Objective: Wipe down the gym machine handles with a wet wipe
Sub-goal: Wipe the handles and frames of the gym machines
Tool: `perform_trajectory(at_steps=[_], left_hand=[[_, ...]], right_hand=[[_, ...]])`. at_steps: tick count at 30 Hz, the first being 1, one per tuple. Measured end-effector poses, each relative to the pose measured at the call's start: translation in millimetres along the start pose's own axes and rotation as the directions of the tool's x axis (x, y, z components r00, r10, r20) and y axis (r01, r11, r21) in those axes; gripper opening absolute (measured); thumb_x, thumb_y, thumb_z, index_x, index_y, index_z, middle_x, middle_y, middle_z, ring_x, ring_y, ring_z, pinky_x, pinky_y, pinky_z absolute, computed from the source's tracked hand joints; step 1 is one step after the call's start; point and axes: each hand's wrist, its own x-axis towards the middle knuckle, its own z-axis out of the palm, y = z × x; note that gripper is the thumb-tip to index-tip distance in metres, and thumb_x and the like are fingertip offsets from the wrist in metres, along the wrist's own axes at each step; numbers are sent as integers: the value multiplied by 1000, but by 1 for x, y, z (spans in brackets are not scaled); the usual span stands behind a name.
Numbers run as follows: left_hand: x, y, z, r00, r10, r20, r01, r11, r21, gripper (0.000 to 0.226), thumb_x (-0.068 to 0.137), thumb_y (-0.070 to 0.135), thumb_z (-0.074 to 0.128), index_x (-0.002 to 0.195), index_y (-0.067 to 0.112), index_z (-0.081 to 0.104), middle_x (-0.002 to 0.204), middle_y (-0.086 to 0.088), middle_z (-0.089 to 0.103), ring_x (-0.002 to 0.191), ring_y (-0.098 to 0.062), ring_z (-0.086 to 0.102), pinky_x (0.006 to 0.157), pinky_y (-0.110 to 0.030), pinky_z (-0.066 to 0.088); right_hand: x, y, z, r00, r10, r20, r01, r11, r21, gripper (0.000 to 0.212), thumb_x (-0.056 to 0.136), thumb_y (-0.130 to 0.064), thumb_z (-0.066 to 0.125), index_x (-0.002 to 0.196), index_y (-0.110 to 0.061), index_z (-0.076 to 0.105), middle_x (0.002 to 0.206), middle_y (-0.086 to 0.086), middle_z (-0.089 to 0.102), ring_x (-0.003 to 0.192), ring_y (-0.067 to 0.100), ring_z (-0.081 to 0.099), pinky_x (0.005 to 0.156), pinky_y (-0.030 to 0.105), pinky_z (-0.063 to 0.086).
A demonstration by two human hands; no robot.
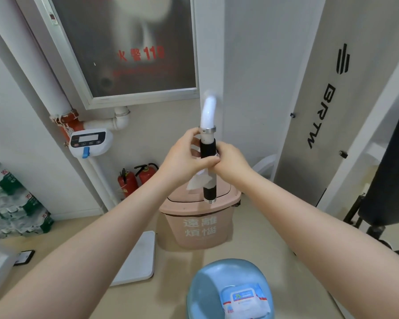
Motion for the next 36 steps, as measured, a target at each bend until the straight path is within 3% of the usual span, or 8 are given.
perform_trajectory(at_steps=[5,8,14,18,20,24,29,36], left_hand=[[2,-10,9,999,-31,-28,35,983,179,38,73,20,72,107,20,55,103,2,62,89,-13,61,75,-24,48],[3,-11,5,998,-53,-18,56,979,195,38,72,18,72,105,24,55,101,2,62,87,-10,62,72,-20,48],[2,-10,-8,991,-58,120,26,967,252,49,79,3,61,120,28,52,113,-2,56,97,-6,62,85,-19,50],[-5,-3,-5,997,-54,48,46,986,158,53,79,9,57,117,43,42,116,4,56,100,-10,58,82,-21,49],[-4,2,-3,998,-53,-27,54,997,56,53,78,13,57,116,45,41,112,10,55,100,-8,57,81,-18,48],[3,5,-7,998,-10,-68,15,998,68,46,81,15,66,114,39,45,102,16,59,90,-6,61,78,-18,49],[9,2,-18,1000,3,-7,-2,996,94,46,81,14,68,116,38,49,101,19,57,84,-1,60,74,-6,45],[14,-4,-20,992,44,119,-52,997,62,37,80,10,69,105,34,58,99,16,64,84,2,61,79,-9,44]], right_hand=[[1,13,-18,951,-142,276,137,990,37,40,76,-2,59,113,-18,57,101,0,67,91,16,61,84,29,51],[0,15,-42,872,-248,422,101,935,339,43,85,11,46,121,-10,56,109,3,66,101,10,62,92,22,48],[7,19,-23,929,-321,182,217,873,436,38,88,-1,57,121,-18,55,117,1,64,106,11,61,96,25,46],[5,44,-6,920,-245,306,173,954,245,37,87,-8,61,122,-19,57,112,-5,65,100,13,61,91,30,47],[2,45,-3,917,-239,319,197,968,158,35,86,-10,63,119,-19,58,105,-9,63,94,10,59,87,24,45],[4,22,-10,952,-304,37,297,946,128,39,79,-17,71,113,-24,52,99,-13,59,91,3,56,72,-2,36],[-10,42,11,972,-211,103,204,976,70,50,85,-20,65,130,-19,43,129,4,57,122,17,50,87,17,34],[0,25,-10,971,-237,-22,234,969,-84,39,73,-34,75,106,-20,59,102,-3,65,93,14,55,75,25,41]])
